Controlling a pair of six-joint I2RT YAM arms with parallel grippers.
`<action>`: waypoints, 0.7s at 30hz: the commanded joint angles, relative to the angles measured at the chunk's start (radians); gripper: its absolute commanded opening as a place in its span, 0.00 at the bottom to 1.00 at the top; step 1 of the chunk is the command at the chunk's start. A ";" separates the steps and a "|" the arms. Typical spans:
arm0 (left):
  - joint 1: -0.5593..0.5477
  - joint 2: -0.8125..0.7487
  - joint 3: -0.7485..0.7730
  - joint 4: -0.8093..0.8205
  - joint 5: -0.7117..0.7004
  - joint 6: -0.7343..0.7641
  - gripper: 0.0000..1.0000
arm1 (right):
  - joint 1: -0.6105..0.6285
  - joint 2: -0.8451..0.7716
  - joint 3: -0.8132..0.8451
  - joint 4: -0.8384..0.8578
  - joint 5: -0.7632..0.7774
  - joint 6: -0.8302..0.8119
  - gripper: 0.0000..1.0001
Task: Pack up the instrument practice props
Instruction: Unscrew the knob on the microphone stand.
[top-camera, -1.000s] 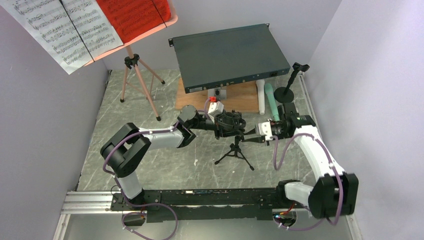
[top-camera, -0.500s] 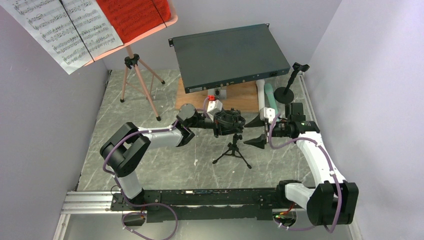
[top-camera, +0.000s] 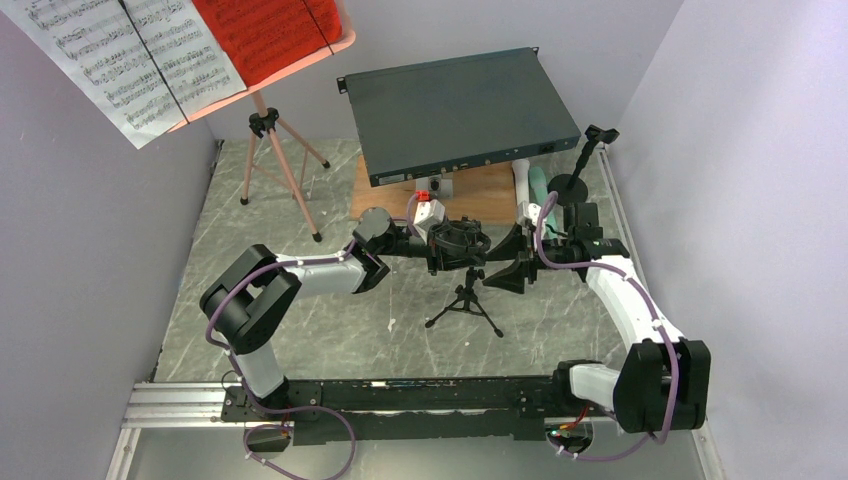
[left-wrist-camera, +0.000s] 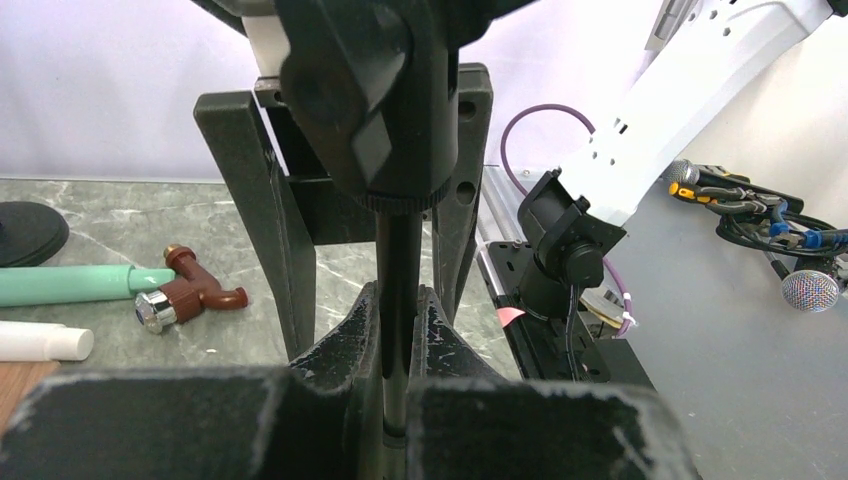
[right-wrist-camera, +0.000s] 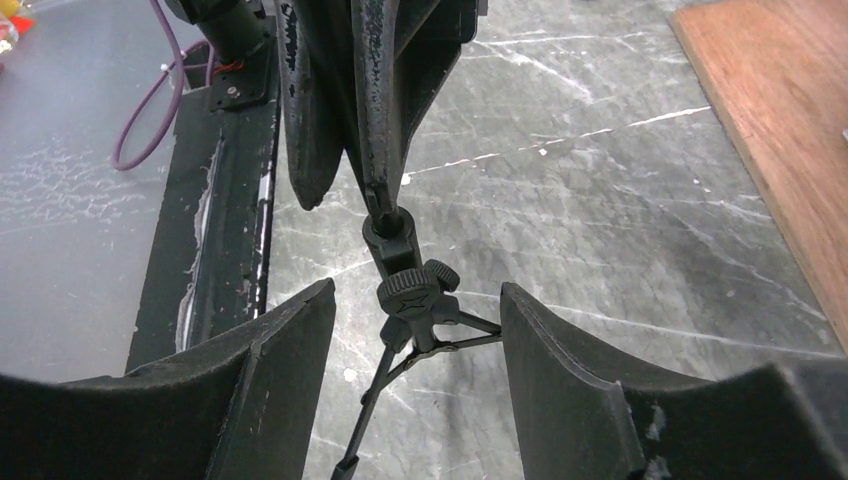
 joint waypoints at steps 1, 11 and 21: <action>0.000 -0.039 0.033 0.091 -0.003 -0.003 0.00 | 0.025 0.018 0.016 0.000 0.012 -0.030 0.63; -0.001 -0.038 0.025 0.101 -0.004 -0.012 0.00 | 0.059 0.035 0.040 -0.062 0.037 -0.136 0.28; -0.001 -0.036 -0.018 0.131 0.002 -0.067 0.07 | 0.059 -0.023 0.042 -0.219 0.042 -0.495 0.00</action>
